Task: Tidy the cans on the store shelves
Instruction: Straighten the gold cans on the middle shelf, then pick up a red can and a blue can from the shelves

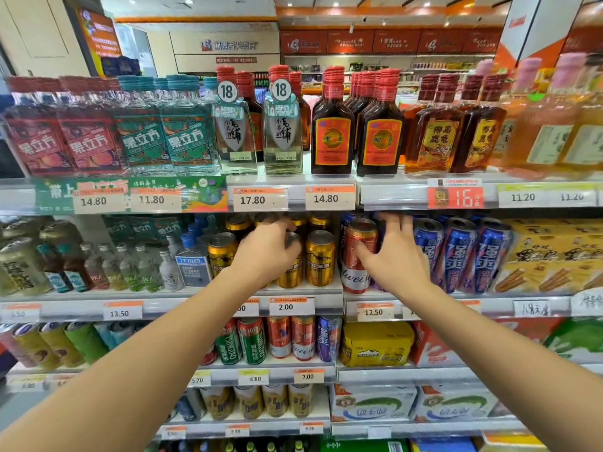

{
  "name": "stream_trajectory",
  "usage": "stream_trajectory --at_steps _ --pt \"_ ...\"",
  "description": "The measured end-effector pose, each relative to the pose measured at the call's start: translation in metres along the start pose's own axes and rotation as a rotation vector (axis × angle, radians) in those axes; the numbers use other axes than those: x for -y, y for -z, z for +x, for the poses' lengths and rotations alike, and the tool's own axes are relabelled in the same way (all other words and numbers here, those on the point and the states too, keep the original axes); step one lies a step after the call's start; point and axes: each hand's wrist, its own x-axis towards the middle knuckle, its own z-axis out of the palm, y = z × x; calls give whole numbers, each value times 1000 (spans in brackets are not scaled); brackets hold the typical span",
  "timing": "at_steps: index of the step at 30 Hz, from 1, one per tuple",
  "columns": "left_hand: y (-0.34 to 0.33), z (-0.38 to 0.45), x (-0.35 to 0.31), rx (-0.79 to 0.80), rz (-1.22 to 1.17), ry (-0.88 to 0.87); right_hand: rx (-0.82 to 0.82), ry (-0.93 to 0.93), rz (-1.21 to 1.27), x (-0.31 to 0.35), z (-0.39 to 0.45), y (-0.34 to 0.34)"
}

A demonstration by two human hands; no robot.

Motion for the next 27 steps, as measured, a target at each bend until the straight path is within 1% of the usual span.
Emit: stream_trajectory --at_steps 6,8,11,15,19,23,25,27 --pt "3 -3 -9 -22 -16 15 152 48 -80 12 12 -6" --pt "2 -7 -10 -26 -17 17 165 55 -131 14 15 -9" --pt "0 -13 -9 -16 -19 25 178 10 -191 13 19 -13" --pt "-2 -20 -5 -7 31 -2 164 -13 -214 9 19 -14" --pt "-2 -20 -4 -12 42 -10 107 31 -171 0 12 -15" --pt "-8 -27 -7 -10 49 -69 117 77 -117 -7 2 -18" --pt "-13 -33 -10 -13 52 -99 111 87 -48 -12 -4 -21" --pt "-18 -40 -11 -17 50 -116 69 85 46 -15 -7 -22"
